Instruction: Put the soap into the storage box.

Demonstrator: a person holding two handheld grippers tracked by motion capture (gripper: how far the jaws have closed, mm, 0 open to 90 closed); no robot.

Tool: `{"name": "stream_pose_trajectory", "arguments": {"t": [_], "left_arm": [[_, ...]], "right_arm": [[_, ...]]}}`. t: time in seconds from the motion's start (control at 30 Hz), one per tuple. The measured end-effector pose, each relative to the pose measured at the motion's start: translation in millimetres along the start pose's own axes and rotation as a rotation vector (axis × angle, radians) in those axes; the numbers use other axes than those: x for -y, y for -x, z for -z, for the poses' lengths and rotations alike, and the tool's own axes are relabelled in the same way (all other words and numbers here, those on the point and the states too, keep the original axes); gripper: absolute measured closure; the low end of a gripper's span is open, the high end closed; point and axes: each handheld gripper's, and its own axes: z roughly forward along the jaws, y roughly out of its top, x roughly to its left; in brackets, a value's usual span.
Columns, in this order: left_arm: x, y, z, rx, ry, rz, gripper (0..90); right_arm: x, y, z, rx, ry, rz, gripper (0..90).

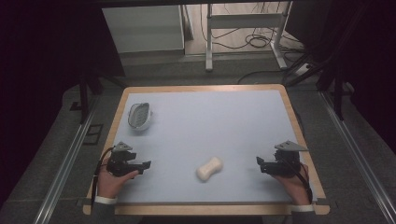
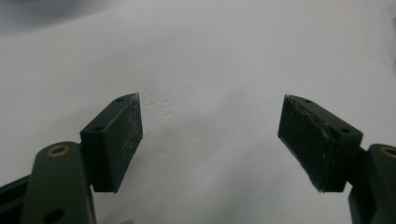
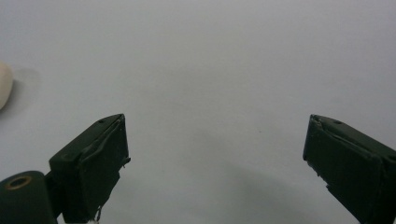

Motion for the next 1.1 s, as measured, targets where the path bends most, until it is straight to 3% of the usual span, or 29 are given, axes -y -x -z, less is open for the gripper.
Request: {"name": "stream_pose_trajectory", "arguments": {"t": [0.3,0.6,0.73,0.97,1.1], "left_arm": [[-0.4,-2.8,2.4,0.005,0.002,0.0,24.3],[-2.7,3.4,10.3,0.012,0.021,-0.019,24.2],[-4.3,5.7,13.1,-0.004,0.018,-0.027,24.3],[-8.1,12.4,10.1,-0.017,-0.003,-0.039,23.9],[-11.0,15.1,17.1,-0.02,0.009,-0.035,24.0]], "right_arm": [[3.3,10.3,5.3,-0.033,0.052,-0.043,8.3],[5.0,8.2,1.7,-0.047,0.029,-0.044,8.7],[5.3,6.6,1.0,-0.065,0.023,-0.032,8.8],[10.7,12.9,-0.9,-0.074,0.014,-0.034,8.8],[11.0,14.6,-2.0,-0.083,0.01,-0.032,9.3]]}}
